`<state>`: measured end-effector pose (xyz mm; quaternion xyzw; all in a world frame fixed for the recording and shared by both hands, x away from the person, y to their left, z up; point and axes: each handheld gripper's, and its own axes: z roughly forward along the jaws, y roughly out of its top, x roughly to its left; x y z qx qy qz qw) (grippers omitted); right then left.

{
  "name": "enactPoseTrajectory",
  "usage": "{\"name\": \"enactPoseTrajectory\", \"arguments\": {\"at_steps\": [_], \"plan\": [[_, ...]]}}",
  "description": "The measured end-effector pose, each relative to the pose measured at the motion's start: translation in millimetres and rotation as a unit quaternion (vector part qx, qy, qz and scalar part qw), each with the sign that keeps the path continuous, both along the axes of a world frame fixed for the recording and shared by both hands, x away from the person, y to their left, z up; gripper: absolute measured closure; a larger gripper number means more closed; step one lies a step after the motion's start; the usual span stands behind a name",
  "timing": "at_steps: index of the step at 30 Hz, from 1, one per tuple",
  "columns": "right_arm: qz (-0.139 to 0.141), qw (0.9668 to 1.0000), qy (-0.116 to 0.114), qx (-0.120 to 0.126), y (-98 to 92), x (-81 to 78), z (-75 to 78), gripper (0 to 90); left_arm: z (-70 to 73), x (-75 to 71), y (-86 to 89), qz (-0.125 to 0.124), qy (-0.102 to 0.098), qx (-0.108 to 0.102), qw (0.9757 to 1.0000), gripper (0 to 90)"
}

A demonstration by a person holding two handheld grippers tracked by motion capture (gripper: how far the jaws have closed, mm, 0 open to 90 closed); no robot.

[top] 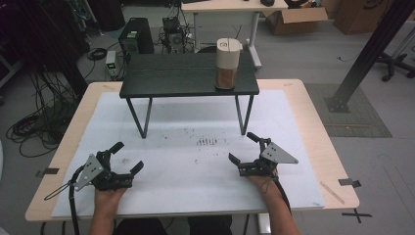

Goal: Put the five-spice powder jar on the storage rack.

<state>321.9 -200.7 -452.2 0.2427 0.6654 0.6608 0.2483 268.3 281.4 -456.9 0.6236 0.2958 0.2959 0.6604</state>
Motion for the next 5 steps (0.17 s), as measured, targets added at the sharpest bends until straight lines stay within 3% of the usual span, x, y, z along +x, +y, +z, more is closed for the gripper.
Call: {"name": "enactPoseTrajectory", "arguments": {"at_steps": [5], "plan": [[0.001,1.0000,0.004,0.001,-0.2,1.0,0.1,0.0,0.3,0.2,-0.8,-0.002,0.001,0.005,1.0000,0.2]]}}
